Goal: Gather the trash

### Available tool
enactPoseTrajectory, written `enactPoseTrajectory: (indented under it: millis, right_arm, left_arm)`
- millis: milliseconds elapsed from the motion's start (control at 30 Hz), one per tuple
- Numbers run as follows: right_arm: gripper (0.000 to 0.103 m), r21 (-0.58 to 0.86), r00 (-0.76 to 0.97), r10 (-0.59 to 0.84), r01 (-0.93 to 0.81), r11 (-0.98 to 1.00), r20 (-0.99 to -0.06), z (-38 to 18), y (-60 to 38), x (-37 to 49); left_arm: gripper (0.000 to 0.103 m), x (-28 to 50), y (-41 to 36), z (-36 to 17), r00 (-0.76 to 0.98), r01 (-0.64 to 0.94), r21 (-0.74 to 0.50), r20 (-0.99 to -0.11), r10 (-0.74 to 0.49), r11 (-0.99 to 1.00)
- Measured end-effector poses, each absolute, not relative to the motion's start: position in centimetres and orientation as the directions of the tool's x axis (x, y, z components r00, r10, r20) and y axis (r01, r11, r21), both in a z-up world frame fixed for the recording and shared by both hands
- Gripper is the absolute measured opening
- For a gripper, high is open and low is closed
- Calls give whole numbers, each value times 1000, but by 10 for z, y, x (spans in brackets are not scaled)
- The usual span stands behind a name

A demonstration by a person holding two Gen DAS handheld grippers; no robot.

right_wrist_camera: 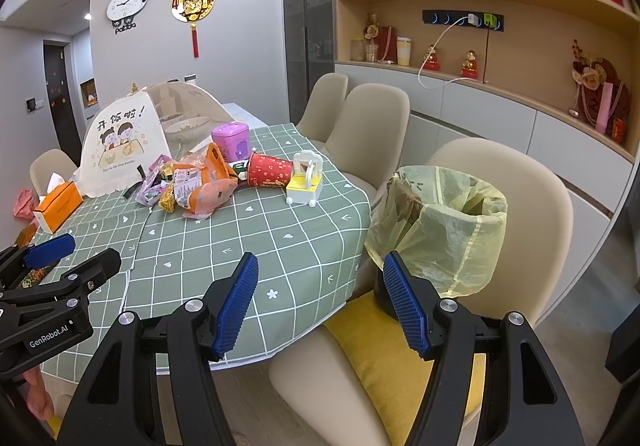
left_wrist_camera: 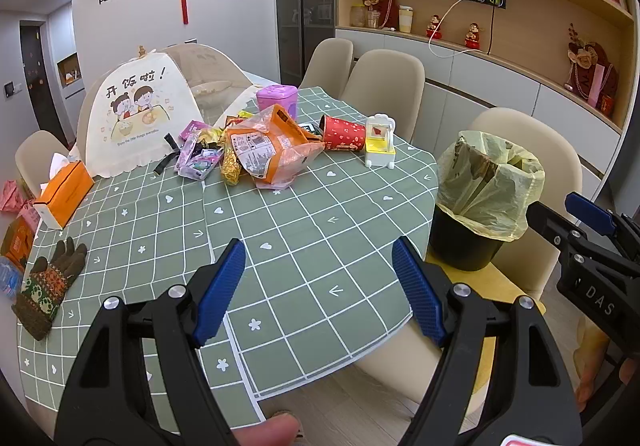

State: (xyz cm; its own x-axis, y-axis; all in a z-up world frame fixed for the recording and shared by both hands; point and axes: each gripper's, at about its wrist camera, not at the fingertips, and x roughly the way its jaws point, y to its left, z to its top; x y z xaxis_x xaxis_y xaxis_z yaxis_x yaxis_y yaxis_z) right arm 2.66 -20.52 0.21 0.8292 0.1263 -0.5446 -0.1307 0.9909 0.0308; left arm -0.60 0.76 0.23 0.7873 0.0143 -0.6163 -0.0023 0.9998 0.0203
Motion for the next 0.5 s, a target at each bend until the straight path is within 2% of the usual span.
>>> enactPoseTrajectory:
  millis: [500]
  right_arm:
    - [62, 42, 829, 129, -126, 991, -544, 1, -211, 27]
  left_arm:
    - [72, -6, 3, 2, 790, 2, 29, -613, 16, 1000]
